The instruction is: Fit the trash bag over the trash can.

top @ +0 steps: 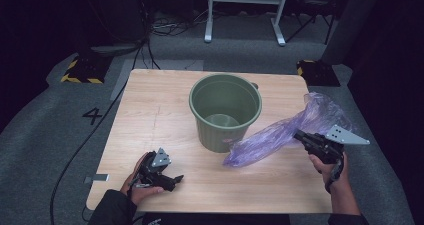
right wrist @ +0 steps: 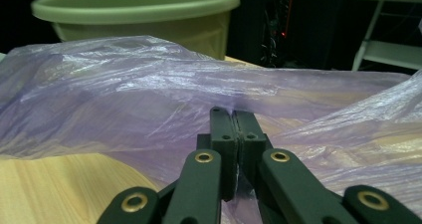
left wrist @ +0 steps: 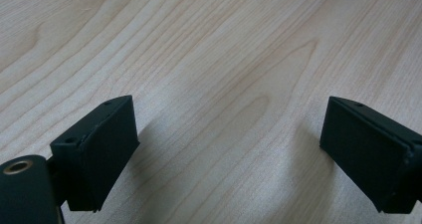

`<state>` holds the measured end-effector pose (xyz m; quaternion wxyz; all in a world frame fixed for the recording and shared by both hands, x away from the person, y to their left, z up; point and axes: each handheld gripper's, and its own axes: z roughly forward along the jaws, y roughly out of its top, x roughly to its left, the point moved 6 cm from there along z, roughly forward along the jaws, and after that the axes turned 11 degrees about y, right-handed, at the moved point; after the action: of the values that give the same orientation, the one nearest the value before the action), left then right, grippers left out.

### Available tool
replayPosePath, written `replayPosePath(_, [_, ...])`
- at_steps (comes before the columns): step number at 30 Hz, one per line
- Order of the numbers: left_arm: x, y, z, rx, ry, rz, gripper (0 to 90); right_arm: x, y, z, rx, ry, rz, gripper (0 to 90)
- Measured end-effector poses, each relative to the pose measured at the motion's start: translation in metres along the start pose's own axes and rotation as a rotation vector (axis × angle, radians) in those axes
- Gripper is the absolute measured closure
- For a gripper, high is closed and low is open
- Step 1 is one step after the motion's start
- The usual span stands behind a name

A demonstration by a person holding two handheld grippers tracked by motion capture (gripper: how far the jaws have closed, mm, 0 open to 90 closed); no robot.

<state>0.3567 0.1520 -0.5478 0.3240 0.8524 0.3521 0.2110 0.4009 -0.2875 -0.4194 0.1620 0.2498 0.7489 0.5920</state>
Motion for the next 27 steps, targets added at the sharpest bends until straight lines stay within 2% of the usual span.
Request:
replayPosePath(9, [0.0, 0.0, 0.0, 0.0, 0.0, -0.001, 7.5, 0.012, 0.016, -0.001, -0.025, 0.025, -0.015, 89.5])
replayPosePath(14, [0.0, 0.0, 0.0, 0.0, 0.003, -0.004, 7.5, 0.018, 0.032, -0.003, -0.028, 0.016, -0.06, 89.5])
replayPosePath(27, [0.0, 0.0, 0.0, 0.0, 0.006, -0.007, 7.5, 0.029, 0.062, -0.012, -0.078, 0.03, -0.114, 89.5])
